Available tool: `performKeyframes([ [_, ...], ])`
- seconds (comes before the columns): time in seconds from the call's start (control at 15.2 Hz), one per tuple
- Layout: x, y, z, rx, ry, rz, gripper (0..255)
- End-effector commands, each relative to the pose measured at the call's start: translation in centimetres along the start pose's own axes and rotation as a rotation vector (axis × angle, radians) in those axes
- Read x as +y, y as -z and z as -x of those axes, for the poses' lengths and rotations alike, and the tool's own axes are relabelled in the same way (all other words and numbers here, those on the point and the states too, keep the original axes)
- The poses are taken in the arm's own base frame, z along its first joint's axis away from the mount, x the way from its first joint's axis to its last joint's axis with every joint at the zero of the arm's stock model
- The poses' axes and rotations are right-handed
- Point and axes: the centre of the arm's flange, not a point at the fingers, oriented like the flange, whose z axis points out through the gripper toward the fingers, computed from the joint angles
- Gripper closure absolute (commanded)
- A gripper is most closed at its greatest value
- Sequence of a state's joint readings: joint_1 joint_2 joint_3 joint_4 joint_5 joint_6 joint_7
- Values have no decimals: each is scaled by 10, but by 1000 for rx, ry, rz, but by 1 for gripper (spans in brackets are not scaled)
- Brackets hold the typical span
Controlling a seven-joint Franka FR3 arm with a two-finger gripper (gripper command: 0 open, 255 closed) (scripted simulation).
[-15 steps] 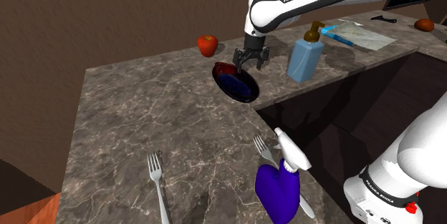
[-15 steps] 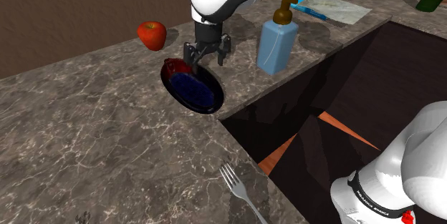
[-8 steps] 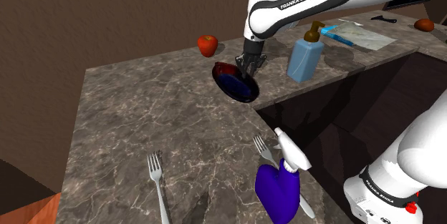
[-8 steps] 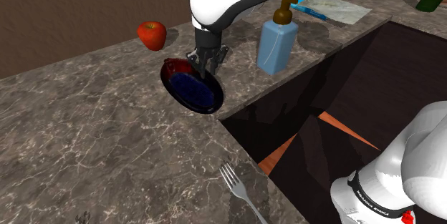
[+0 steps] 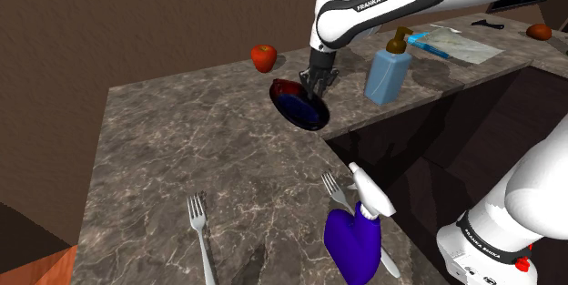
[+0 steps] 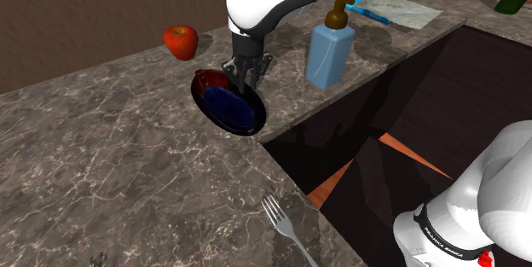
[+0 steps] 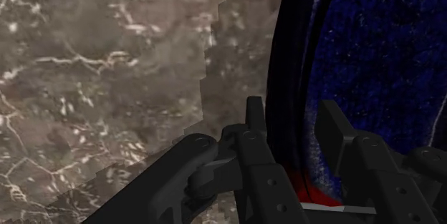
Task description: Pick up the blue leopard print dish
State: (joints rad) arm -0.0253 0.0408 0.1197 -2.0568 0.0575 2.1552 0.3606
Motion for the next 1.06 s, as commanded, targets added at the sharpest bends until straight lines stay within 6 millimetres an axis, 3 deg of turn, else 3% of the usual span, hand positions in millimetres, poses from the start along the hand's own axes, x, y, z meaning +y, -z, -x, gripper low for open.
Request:
performKeyframes([
  [0.0, 0, 8, 0, -1, 0, 0, 255],
  [0.86, -5, 76, -2, -1, 0, 0, 255],
  [0.99, -5, 77, -2, -1, 0, 0, 255],
])
